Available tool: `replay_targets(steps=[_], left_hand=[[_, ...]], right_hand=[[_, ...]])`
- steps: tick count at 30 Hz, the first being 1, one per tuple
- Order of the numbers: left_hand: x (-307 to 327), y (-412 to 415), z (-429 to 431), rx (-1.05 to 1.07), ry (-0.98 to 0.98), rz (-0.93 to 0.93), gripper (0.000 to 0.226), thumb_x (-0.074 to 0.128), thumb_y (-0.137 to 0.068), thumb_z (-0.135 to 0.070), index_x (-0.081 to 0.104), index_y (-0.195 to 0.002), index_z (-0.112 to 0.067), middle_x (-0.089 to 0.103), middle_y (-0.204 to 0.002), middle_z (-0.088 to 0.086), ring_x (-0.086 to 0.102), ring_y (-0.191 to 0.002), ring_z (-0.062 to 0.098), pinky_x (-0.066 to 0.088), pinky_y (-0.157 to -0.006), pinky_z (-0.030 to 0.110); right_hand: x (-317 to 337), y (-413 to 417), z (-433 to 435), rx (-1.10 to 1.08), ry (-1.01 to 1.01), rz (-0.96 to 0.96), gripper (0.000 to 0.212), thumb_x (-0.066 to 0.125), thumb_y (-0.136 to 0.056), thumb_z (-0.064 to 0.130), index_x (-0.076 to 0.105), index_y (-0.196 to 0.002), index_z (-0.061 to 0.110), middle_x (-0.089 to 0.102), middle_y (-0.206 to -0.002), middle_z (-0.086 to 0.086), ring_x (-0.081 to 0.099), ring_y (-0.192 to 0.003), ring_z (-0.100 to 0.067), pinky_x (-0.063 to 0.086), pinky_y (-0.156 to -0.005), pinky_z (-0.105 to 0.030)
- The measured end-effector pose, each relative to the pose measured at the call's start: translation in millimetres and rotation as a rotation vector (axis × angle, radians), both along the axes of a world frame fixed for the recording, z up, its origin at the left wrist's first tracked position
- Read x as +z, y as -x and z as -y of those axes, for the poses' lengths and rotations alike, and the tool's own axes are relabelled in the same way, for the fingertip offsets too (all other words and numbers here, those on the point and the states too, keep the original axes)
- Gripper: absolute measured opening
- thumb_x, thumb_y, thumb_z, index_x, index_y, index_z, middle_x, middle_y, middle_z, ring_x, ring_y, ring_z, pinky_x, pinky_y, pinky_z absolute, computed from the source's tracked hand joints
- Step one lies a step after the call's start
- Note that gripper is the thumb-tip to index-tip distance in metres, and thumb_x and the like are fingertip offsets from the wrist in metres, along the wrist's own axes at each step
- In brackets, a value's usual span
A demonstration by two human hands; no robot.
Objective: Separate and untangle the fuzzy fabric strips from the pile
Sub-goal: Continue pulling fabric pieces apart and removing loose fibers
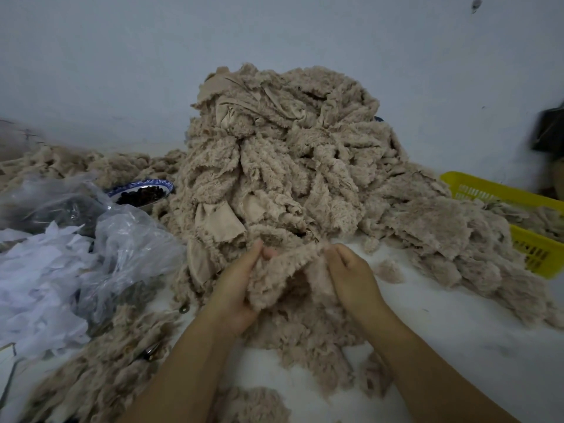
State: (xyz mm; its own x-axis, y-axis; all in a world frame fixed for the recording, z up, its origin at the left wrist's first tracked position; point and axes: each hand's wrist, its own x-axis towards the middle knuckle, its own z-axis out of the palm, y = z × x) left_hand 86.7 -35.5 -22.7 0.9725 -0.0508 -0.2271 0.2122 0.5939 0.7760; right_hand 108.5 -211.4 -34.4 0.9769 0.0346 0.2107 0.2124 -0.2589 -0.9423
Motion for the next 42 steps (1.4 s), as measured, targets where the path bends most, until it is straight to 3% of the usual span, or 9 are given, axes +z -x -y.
replay_targets(steps=[2, 6, 14, 18, 23, 29, 33, 38, 42], left_hand=[[0.5, -5.3, -6.9, 0.094, 0.172, -0.007, 0.034, 0.054, -0.095, -0.036, 0.068, -0.084, -0.007, 0.073, -0.080, 0.010, 0.073, -0.076, 0.021, 0.061, -0.065, 0.033], [-3.6, -14.6, -16.1, 0.209, 0.360, -0.011, 0.045, 0.036, -0.106, -0.037, 0.066, -0.112, -0.004, 0.075, -0.102, 0.011, 0.067, -0.101, 0.021, 0.059, -0.085, 0.039], [-4.2, -14.9, -15.2, 0.177, 0.393, 0.062, 0.045, 0.030, -0.108, -0.034, 0.058, -0.124, -0.003, 0.071, -0.120, 0.012, 0.071, -0.105, 0.019, 0.061, -0.072, 0.029], [-2.7, -13.6, -15.2, 0.178, 0.369, 0.141, 0.035, 0.049, -0.097, -0.021, 0.057, -0.127, -0.004, 0.068, -0.126, 0.012, 0.067, -0.114, 0.019, 0.060, -0.081, 0.028], [-3.2, -9.5, -8.5, 0.093, 0.275, 0.239, 0.055, 0.051, -0.080, 0.007, 0.054, -0.133, -0.005, 0.065, -0.131, 0.013, 0.062, -0.122, 0.020, 0.056, -0.089, 0.025], [4.8, -3.9, 5.8, 0.024, 0.215, 0.330, 0.048, 0.049, -0.090, 0.005, 0.052, -0.135, -0.009, 0.064, -0.134, 0.009, 0.059, -0.126, 0.019, 0.052, -0.099, 0.028], [5.2, -3.5, 8.2, 0.052, 0.153, 0.348, 0.038, 0.040, -0.100, 0.003, 0.056, -0.132, -0.012, 0.065, -0.132, 0.006, 0.061, -0.124, 0.017, 0.054, -0.093, 0.025], [0.4, -8.6, 1.6, 0.169, 0.178, 0.274, 0.039, 0.034, -0.102, 0.003, 0.059, -0.128, -0.013, 0.069, -0.127, 0.004, 0.065, -0.116, 0.014, 0.058, -0.083, 0.024], [-5.0, -12.0, -2.0, 0.226, 0.126, 0.262, 0.042, 0.032, -0.102, 0.007, 0.055, -0.134, -0.010, 0.069, -0.126, 0.006, 0.067, -0.115, 0.016, 0.058, -0.082, 0.023]], right_hand=[[6.4, -2.9, 7.6, 0.041, -0.420, -0.231, 0.048, 0.043, -0.105, 0.030, 0.072, -0.071, 0.011, 0.066, -0.064, 0.000, 0.059, -0.055, -0.010, 0.046, -0.054, -0.022], [7.5, -5.6, 17.4, 0.283, -0.998, -0.458, 0.044, 0.035, -0.106, 0.023, 0.068, -0.077, 0.018, 0.059, -0.052, 0.001, 0.054, -0.041, -0.007, 0.045, -0.039, -0.018], [6.3, -15.3, 24.6, 0.183, -1.252, -0.347, 0.031, 0.055, -0.088, 0.024, 0.077, -0.066, 0.016, 0.066, -0.072, -0.003, 0.063, -0.061, -0.012, 0.055, -0.055, -0.022], [5.5, -17.9, 26.0, 0.186, -1.368, -0.357, 0.026, 0.049, -0.095, 0.019, 0.075, -0.101, 0.015, 0.075, -0.095, -0.011, 0.073, -0.082, -0.020, 0.061, -0.068, -0.031], [11.5, -9.4, 20.1, 0.313, -1.145, -0.397, 0.016, 0.052, -0.092, 0.021, 0.067, -0.087, 0.017, 0.062, -0.057, 0.000, 0.060, -0.046, -0.010, 0.052, -0.043, -0.024], [-0.5, 2.3, 0.6, 0.396, -0.130, -0.120, 0.034, 0.068, -0.078, 0.064, 0.066, -0.087, 0.031, 0.071, -0.086, 0.012, 0.066, -0.083, -0.005, 0.052, -0.074, -0.017], [-2.9, 8.8, -10.5, 0.484, 0.264, -0.017, 0.029, 0.059, -0.092, 0.052, 0.054, -0.069, 0.035, 0.052, -0.065, 0.016, 0.046, -0.058, 0.001, 0.036, -0.057, -0.012], [8.6, 3.5, 3.4, 0.244, -0.075, 0.000, 0.039, 0.054, -0.101, 0.030, 0.049, -0.062, 0.034, 0.043, -0.058, 0.017, 0.039, -0.053, -0.002, 0.034, -0.056, -0.015], [12.0, 0.6, 15.1, 0.137, -0.425, -0.112, 0.036, 0.053, -0.100, 0.026, 0.048, -0.065, 0.025, 0.037, -0.066, -0.004, 0.032, -0.059, -0.017, 0.032, -0.060, -0.031]])
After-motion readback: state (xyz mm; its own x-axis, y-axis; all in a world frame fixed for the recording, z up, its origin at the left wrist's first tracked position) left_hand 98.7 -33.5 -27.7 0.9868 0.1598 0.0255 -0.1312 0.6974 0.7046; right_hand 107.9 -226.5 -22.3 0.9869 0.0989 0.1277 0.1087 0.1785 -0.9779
